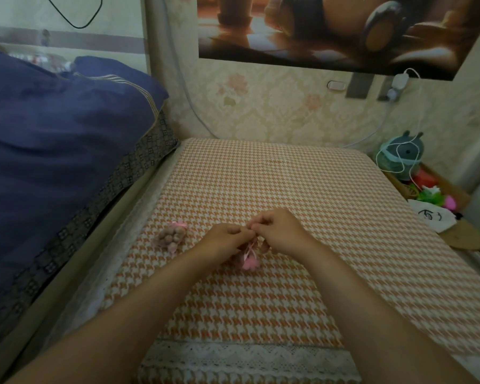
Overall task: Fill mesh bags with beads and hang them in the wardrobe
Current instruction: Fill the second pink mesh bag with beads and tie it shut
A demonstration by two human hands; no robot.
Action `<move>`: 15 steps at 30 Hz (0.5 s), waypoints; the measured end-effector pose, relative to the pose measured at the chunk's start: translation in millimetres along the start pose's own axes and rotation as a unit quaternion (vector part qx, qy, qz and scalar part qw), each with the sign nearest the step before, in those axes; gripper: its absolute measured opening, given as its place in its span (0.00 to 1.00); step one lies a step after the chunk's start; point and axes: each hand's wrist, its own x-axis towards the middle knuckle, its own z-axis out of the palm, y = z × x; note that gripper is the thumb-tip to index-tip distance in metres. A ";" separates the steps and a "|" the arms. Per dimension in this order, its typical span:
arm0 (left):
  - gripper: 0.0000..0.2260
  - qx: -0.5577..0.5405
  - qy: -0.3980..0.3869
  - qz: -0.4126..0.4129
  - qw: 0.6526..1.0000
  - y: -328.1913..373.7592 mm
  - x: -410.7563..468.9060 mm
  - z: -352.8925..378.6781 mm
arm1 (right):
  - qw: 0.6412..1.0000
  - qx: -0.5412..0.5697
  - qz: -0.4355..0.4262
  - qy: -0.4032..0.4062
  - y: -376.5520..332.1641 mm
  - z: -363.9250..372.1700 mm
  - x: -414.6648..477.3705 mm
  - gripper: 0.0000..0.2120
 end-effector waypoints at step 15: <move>0.18 -0.047 0.029 -0.073 0.996 7.8 0.6 -6.2 | 0.999 -0.003 0.025 0.038 3.1 9.3 -2.9 0.06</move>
